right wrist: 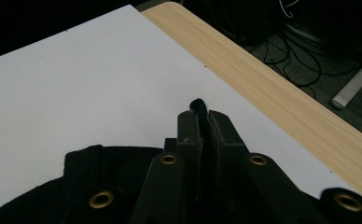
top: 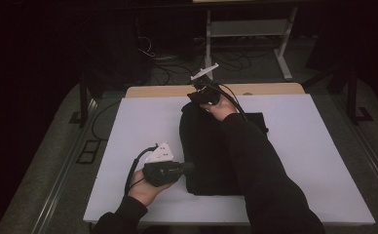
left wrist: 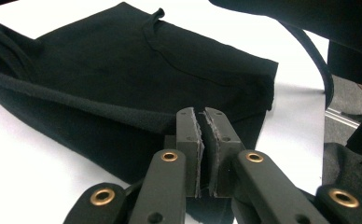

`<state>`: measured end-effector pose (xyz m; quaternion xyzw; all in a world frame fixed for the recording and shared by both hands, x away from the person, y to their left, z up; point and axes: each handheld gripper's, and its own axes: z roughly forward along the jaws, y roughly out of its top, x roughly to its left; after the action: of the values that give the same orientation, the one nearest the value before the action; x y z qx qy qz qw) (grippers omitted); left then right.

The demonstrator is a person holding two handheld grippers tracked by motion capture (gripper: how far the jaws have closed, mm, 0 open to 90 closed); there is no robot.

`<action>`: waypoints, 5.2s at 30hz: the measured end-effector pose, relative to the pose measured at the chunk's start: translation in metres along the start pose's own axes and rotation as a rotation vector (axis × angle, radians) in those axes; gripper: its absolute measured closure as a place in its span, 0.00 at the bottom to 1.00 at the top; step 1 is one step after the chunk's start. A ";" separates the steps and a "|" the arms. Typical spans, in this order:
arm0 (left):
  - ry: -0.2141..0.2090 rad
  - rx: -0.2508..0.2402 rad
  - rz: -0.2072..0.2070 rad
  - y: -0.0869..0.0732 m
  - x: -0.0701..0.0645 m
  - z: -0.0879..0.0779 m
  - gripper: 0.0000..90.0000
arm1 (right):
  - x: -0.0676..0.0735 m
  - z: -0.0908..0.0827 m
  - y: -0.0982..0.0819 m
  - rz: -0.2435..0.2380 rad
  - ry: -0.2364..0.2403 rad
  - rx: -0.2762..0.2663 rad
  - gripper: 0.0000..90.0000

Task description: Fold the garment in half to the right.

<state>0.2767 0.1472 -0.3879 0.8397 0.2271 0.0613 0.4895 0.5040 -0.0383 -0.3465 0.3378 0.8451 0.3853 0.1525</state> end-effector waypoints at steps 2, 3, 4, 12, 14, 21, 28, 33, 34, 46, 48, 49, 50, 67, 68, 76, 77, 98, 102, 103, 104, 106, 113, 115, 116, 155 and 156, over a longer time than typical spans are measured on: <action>-0.003 0.001 0.004 0.002 0.000 0.002 0.93 | -0.002 -0.002 -0.001 0.003 -0.003 -0.001 0.92; -0.006 0.003 0.007 0.003 -0.001 0.003 0.93 | -0.003 -0.003 -0.002 0.004 -0.003 -0.002 0.92; -0.006 -0.001 0.006 0.004 -0.001 0.004 0.93 | -0.004 -0.003 -0.003 -0.001 -0.005 -0.004 0.92; -0.013 -0.002 0.012 0.008 -0.003 0.008 0.93 | -0.010 -0.008 -0.007 0.011 -0.012 -0.006 0.92; -0.015 -0.001 0.017 0.009 -0.003 0.009 0.93 | -0.012 -0.010 -0.008 0.012 -0.015 -0.006 0.92; -0.030 -0.007 0.013 0.013 -0.007 0.019 0.93 | -0.019 -0.017 -0.014 0.022 -0.027 -0.013 0.92; -0.047 -0.004 0.026 0.019 -0.011 0.029 0.93 | -0.028 -0.024 -0.022 0.040 -0.039 -0.016 0.92; -0.058 -0.005 0.032 0.023 -0.014 0.035 0.93 | -0.033 -0.029 -0.028 0.045 -0.047 -0.020 0.92; -0.060 0.000 0.036 0.023 -0.014 0.035 0.93 | -0.034 -0.030 -0.029 0.048 -0.048 -0.021 0.92; -0.083 -0.003 0.055 0.032 -0.018 0.047 0.93 | -0.043 -0.039 -0.036 0.063 -0.063 -0.021 0.92; -0.088 -0.004 0.050 0.033 -0.019 0.050 0.93 | -0.044 -0.040 -0.038 0.064 -0.062 -0.020 0.92; -0.091 -0.005 0.053 0.034 -0.019 0.051 0.93 | -0.045 -0.040 -0.039 0.059 -0.063 -0.019 0.92; -0.094 -0.007 0.053 0.035 -0.020 0.053 0.93 | -0.046 -0.040 -0.040 0.060 -0.064 -0.019 0.92; -0.134 -0.007 0.071 0.047 -0.028 0.074 0.93 | -0.062 -0.056 -0.054 0.083 -0.084 -0.022 0.92; -0.137 -0.008 0.071 0.047 -0.029 0.076 0.93 | -0.063 -0.057 -0.055 0.077 -0.085 -0.019 0.92; -0.163 -0.006 0.081 0.053 -0.037 0.091 0.93 | -0.071 -0.064 -0.064 0.092 -0.098 -0.017 0.92; -0.167 -0.006 0.084 0.054 -0.037 0.093 0.93 | -0.072 -0.065 -0.065 0.091 -0.100 -0.018 0.92; -0.215 -0.004 0.101 0.070 -0.050 0.122 0.93 | -0.092 -0.078 -0.085 0.125 -0.123 -0.022 0.92; -0.224 0.001 0.105 0.071 -0.053 0.128 0.93 | -0.097 -0.082 -0.091 0.131 -0.126 -0.021 0.92; -0.226 0.002 0.108 0.071 -0.053 0.129 0.93 | -0.098 -0.082 -0.092 0.132 -0.128 -0.022 0.92; -0.230 0.002 0.104 0.071 -0.054 0.131 0.93 | -0.099 -0.083 -0.093 0.134 -0.130 -0.021 0.92; -0.232 0.003 0.105 0.072 -0.055 0.134 0.93 | -0.101 -0.084 -0.096 0.143 -0.134 -0.020 0.92; -0.241 0.010 0.103 0.072 -0.058 0.142 0.93 | -0.109 -0.086 -0.103 0.153 -0.137 -0.017 0.92; -0.242 0.012 0.102 0.073 -0.059 0.144 0.92 | -0.109 -0.086 -0.104 0.154 -0.136 -0.017 0.92; -0.241 0.014 0.104 0.073 -0.059 0.144 0.93 | -0.110 -0.086 -0.104 0.151 -0.136 -0.017 0.92; -0.248 0.110 0.119 0.077 -0.073 0.185 0.92 | -0.145 -0.085 -0.168 0.325 -0.111 -0.031 0.90; -0.246 0.114 0.120 0.076 -0.074 0.186 0.92 | -0.145 -0.085 -0.169 0.330 -0.108 -0.031 0.90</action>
<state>0.2964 -0.0652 -0.4098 0.8793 0.1178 -0.0257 0.4608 0.4889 -0.2652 -0.4188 0.4897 0.7627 0.3994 0.1377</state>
